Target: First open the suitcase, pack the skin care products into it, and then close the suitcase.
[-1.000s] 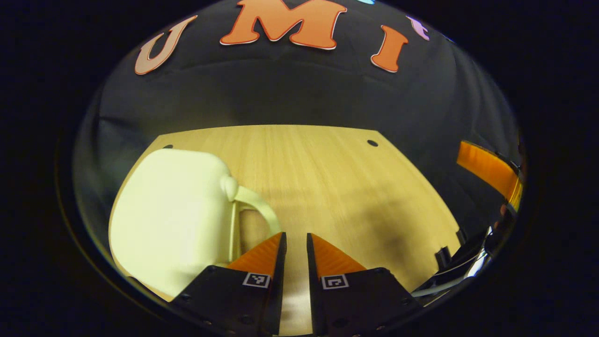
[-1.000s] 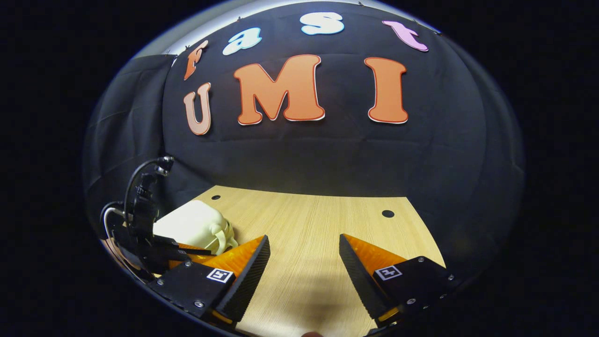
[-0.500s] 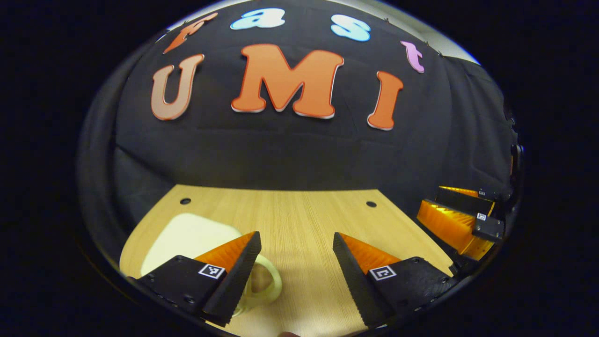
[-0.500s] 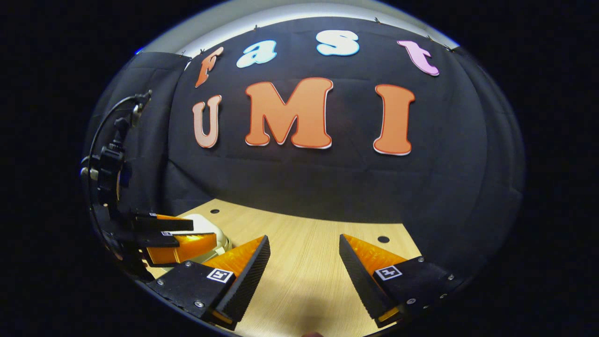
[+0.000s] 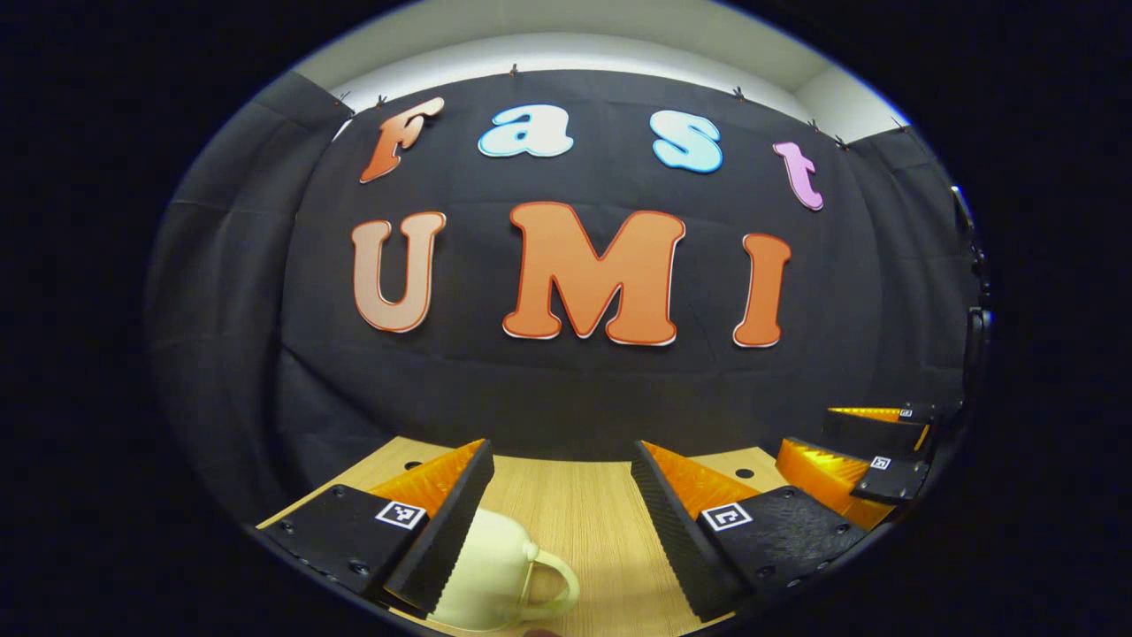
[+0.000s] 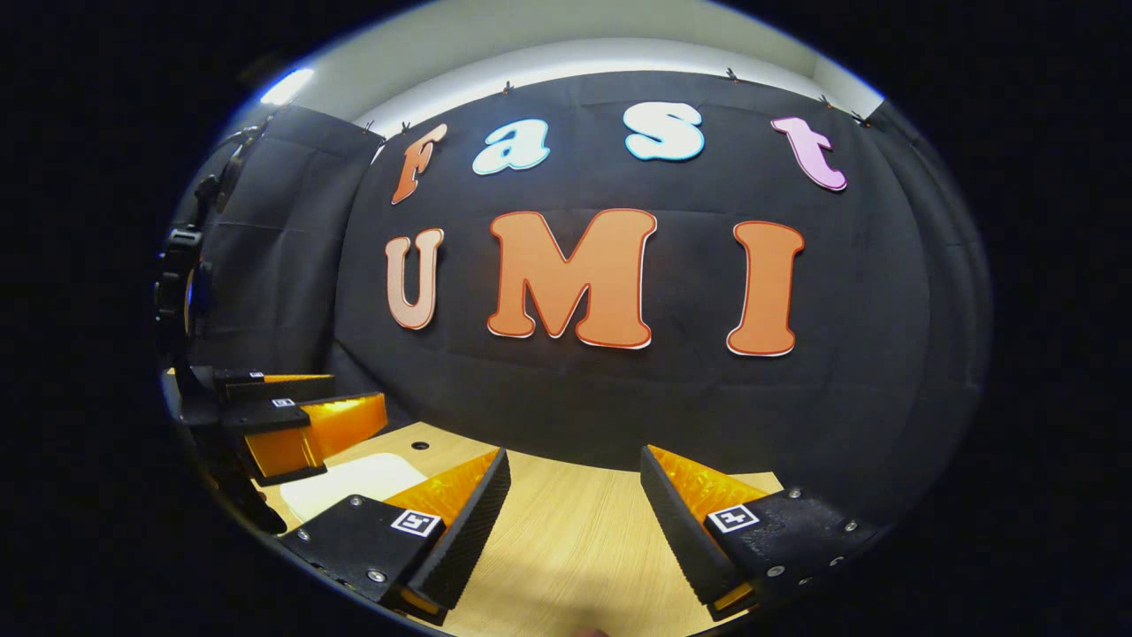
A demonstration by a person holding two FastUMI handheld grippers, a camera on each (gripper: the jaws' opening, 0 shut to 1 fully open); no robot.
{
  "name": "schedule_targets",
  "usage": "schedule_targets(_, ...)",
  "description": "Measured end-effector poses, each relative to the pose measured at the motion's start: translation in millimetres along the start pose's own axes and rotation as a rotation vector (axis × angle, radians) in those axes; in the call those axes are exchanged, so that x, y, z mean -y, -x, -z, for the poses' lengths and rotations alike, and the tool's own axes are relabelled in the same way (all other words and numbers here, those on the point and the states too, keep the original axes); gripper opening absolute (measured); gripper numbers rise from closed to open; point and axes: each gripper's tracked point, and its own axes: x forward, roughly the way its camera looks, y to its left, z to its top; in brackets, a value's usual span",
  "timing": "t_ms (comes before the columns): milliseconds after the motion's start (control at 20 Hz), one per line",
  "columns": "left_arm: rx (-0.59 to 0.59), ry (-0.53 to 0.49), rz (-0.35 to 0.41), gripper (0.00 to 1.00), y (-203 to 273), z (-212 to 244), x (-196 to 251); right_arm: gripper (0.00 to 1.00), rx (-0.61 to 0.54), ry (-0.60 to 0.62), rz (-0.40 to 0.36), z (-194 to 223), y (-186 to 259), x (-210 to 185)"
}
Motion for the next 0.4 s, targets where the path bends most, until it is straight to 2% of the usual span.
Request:
schedule_targets(200, 0.057, -0.01, -0.028, 0.97, 9.6, -29.5, 0.9, 0.94, 0.012, 0.029, -0.019, -0.6, 2.6, -11.0)
schedule_targets(300, 0.053, -0.003, -0.026, 0.94, 11.2, -28.3, 2.1, 0.94, 0.011, 0.047, -0.014, 1.3, 4.7, -9.3)
schedule_targets(400, 0.05, -0.003, -0.025, 0.97, 12.2, -28.0, 0.8, 0.94, 0.014, 0.052, -0.015, -0.4, 7.4, -11.2)
